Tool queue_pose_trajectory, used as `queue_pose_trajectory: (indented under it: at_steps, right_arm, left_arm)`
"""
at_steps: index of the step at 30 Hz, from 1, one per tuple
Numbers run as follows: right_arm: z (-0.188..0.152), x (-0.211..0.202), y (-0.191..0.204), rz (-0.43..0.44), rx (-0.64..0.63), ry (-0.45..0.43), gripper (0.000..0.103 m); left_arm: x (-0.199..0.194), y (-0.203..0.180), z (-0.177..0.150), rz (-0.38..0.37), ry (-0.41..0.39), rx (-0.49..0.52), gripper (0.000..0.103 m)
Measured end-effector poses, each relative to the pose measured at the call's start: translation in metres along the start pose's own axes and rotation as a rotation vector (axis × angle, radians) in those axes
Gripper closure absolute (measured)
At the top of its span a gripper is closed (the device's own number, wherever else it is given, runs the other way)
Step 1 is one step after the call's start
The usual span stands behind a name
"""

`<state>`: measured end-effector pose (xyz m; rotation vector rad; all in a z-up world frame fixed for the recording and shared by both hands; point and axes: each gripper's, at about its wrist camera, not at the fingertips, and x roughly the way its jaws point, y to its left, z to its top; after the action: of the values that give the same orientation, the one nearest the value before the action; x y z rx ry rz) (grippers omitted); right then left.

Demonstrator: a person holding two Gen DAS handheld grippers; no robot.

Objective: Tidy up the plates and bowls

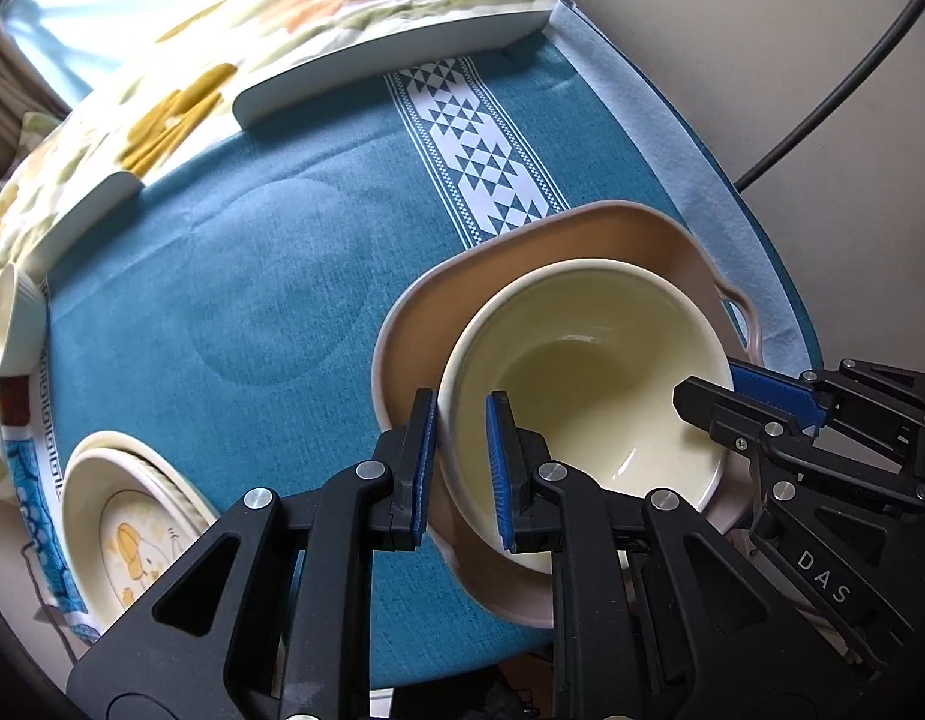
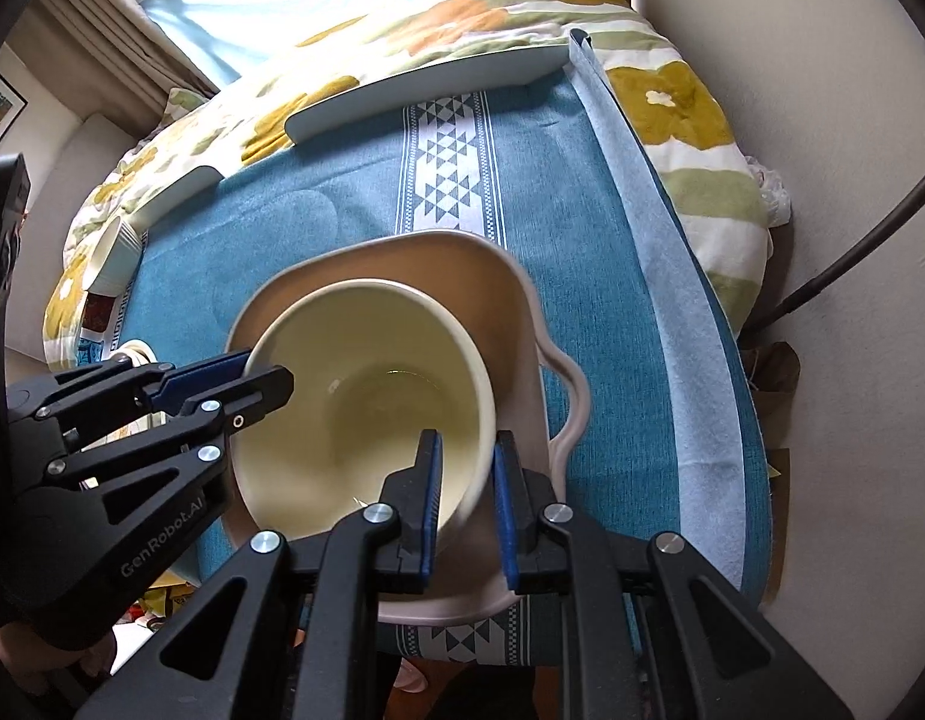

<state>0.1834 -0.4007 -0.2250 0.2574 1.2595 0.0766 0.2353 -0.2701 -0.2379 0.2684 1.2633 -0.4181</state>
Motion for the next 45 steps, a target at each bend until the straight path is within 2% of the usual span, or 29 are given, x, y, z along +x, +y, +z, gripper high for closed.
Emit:
queue_pose_trajectory:
  at_steps: [10,12,13,14,16,19,20,21,23,29,35,39,45]
  right_arm:
    - [0.01,-0.038,0.008,0.024,-0.031,-0.076,0.088]
    - [0.013,-0.044,0.013,0.039,-0.043,-0.1,0.088]
    - [0.015,-0.047,0.016,0.045,-0.053,-0.107,0.088]
    - [0.017,-0.049,0.019,0.045,-0.061,-0.112,0.088]
    - [0.022,-0.052,0.024,0.042,-0.064,-0.122,0.088]
    - [0.033,-0.058,0.029,0.07,-0.073,-0.139,0.085]
    - [0.037,-0.06,0.032,0.081,-0.082,-0.149,0.071]
    - [0.042,-0.063,0.036,0.097,-0.096,-0.162,0.045]
    - [0.053,-0.067,0.046,0.134,-0.139,-0.18,0.02]
    - [0.096,-0.077,0.109,0.17,-0.315,-0.243,0.02]
    - [0.131,-0.065,0.198,0.21,-0.476,-0.244,0.02]
    - [0.152,-0.035,0.256,0.225,-0.534,-0.207,0.02]
    - [0.181,0.036,0.338,0.282,-0.599,-0.09,0.02]
  left_arm:
    - [-0.036,0.014,0.0,-0.038,-0.055,-0.052,0.088]
    - [-0.049,0.023,0.0,-0.035,-0.079,-0.09,0.083]
    - [-0.056,0.029,-0.002,-0.019,-0.094,-0.115,0.067]
    - [-0.063,0.036,-0.002,0.003,-0.113,-0.142,0.037]
    - [-0.081,0.049,-0.007,0.039,-0.18,-0.185,0.006]
    - [-0.108,0.067,-0.017,0.062,-0.259,-0.234,0.006]
    - [-0.114,0.074,-0.02,0.074,-0.273,-0.257,0.006]
    - [-0.12,0.083,-0.023,0.082,-0.285,-0.283,0.006]
    - [-0.131,0.102,-0.031,0.083,-0.308,-0.347,0.006]
    - [-0.161,0.173,-0.057,0.135,-0.35,-0.547,0.006]
    - [-0.166,0.264,-0.077,0.168,-0.354,-0.733,0.006]
    - [-0.155,0.32,-0.088,0.149,-0.355,-0.856,0.006]
    - [-0.112,0.397,-0.094,0.108,-0.305,-0.995,0.006]
